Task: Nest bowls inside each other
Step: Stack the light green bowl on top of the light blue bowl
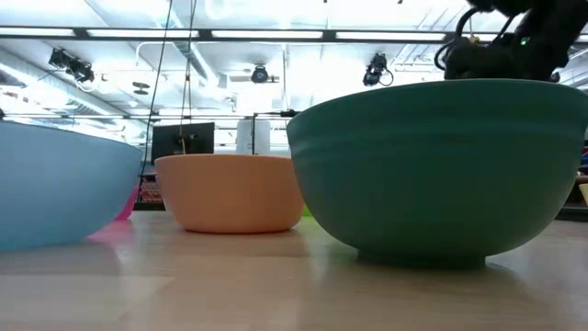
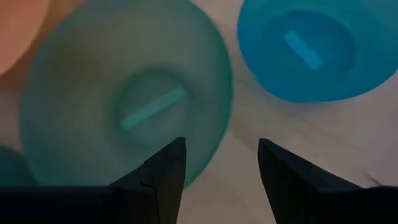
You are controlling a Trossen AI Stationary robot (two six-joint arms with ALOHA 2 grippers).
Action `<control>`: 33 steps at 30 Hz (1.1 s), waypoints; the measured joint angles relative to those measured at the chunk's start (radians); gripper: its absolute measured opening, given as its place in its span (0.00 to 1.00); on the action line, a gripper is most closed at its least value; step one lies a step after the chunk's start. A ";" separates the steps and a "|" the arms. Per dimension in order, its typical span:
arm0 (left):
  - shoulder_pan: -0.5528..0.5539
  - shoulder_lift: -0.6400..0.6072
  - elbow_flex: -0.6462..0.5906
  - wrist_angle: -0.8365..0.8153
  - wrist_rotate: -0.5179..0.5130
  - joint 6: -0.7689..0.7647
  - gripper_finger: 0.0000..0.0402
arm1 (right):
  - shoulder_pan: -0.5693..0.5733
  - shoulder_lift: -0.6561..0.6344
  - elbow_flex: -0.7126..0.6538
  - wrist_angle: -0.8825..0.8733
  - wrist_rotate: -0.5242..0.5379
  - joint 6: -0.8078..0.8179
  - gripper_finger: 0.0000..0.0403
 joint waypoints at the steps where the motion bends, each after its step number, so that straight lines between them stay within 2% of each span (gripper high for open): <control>1: -0.014 -0.023 0.000 0.006 -0.022 0.000 0.32 | -0.006 0.005 -0.004 0.001 -0.001 0.000 0.47; 7: -0.079 -0.102 -0.001 -0.010 -0.100 0.000 0.32 | -0.022 0.082 -0.008 0.043 -0.020 -0.009 0.47; 13: -0.103 -0.100 -0.002 -0.064 -0.121 -0.006 0.32 | -0.024 0.208 -0.008 0.128 -0.024 -0.008 0.46; 16: -0.104 -0.101 -0.002 -0.100 -0.124 -0.025 0.32 | -0.028 0.256 -0.008 0.157 -0.025 -0.008 0.40; 19: -0.104 -0.101 -0.002 -0.156 -0.126 -0.050 0.32 | -0.030 0.274 -0.008 0.174 -0.024 -0.010 0.29; 24: -0.104 -0.102 -0.002 -0.272 -0.129 -0.123 0.32 | -0.029 0.246 -0.008 0.193 -0.007 -0.043 0.04; 33: -0.130 -0.102 -0.002 -0.324 -0.129 -0.181 0.32 | -0.048 0.095 0.038 0.207 0.081 -0.126 0.01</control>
